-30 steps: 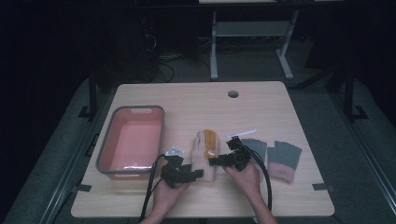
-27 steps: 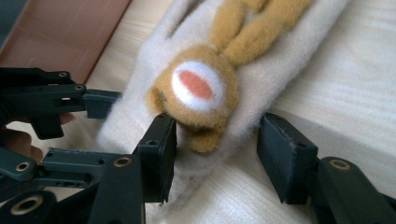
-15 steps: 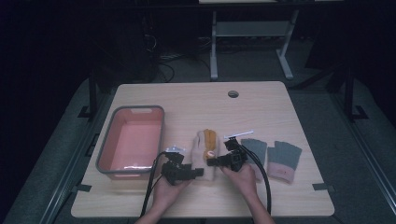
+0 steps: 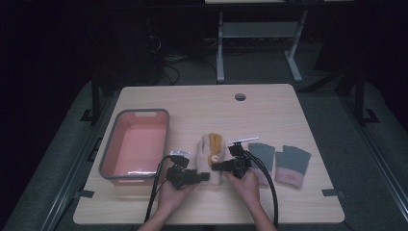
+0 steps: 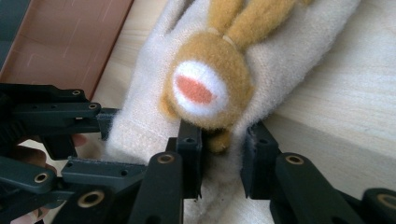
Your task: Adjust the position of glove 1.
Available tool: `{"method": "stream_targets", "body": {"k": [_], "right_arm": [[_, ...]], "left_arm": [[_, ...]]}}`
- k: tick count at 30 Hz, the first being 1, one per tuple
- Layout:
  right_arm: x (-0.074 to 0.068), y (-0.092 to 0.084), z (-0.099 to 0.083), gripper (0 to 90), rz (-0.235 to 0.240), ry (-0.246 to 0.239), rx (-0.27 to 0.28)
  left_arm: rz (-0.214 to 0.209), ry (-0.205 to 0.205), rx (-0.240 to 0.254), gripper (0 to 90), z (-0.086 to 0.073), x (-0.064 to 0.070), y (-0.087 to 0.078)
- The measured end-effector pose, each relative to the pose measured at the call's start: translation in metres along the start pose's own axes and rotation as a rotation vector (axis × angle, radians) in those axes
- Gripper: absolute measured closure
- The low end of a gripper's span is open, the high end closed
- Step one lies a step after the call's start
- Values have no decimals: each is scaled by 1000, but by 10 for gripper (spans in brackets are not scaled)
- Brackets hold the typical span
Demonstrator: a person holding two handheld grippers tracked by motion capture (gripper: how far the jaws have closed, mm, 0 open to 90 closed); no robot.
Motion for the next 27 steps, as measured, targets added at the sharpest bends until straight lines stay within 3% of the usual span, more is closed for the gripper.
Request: {"method": "stream_targets", "body": {"k": [2,5,6,13,18,27], "right_arm": [[1,0,0,742,11,14,-5],[1,-1,1,774,34,-36,3],[0,-2,1,786,47,-24,2],[2,-6,4,807,81,-1,10],[0,-12,6,811,91,-23,38],[-2,-21,10,821,117,-3,62]], "left_arm": [[-21,-24,1,588,1,-1,0],[-69,-72,1,622,2,-4,0],[-77,-85,5,634,3,-5,0],[-94,-94,19,670,5,-4,-1],[-123,-117,29,667,7,-2,-3],[-138,-111,37,667,15,1,-8]]}}
Point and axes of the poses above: each handheld gripper's, and its own axes: y roughly forward along the jaws, z roughly out of its top, x roughly to its right, the point moved 6 cm from there along y, roughly forward along the jaws, and after that the axes turned 4 degrees about x, right-handed, at the moved point
